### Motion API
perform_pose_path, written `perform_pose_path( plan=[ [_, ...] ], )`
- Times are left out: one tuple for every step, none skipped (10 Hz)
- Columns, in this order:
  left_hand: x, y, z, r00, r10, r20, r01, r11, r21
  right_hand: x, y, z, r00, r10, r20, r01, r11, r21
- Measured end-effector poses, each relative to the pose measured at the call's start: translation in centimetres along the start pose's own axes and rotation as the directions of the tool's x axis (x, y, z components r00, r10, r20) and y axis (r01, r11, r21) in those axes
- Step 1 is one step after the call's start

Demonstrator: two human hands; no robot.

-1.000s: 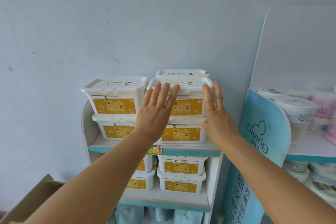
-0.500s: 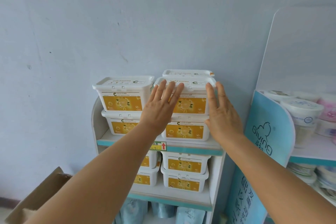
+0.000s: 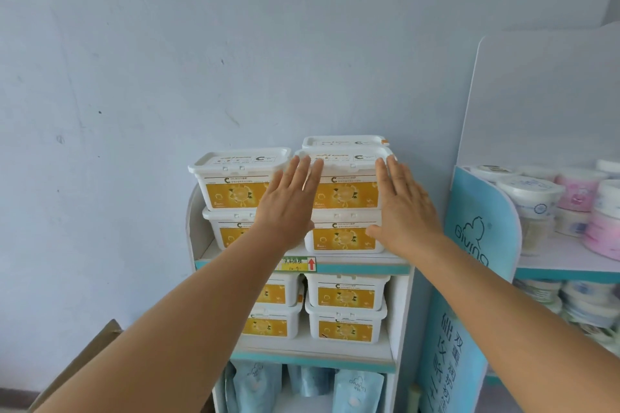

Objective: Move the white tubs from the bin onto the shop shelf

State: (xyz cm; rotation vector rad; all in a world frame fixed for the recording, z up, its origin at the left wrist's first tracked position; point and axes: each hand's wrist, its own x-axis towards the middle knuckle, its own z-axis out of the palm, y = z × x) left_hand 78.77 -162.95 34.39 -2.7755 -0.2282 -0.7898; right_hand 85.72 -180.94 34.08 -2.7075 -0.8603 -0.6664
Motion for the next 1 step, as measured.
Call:
perform_pose_path(
  plan=[
    [-1.71, -1.56, -1.81, 0.999, 0.021, 0.031, -0.02, 0.999, -0.048, -1.33, -1.83, -1.97, 0.996, 0.003, 0.094, -0.002, 1.0, -0.018]
  ],
)
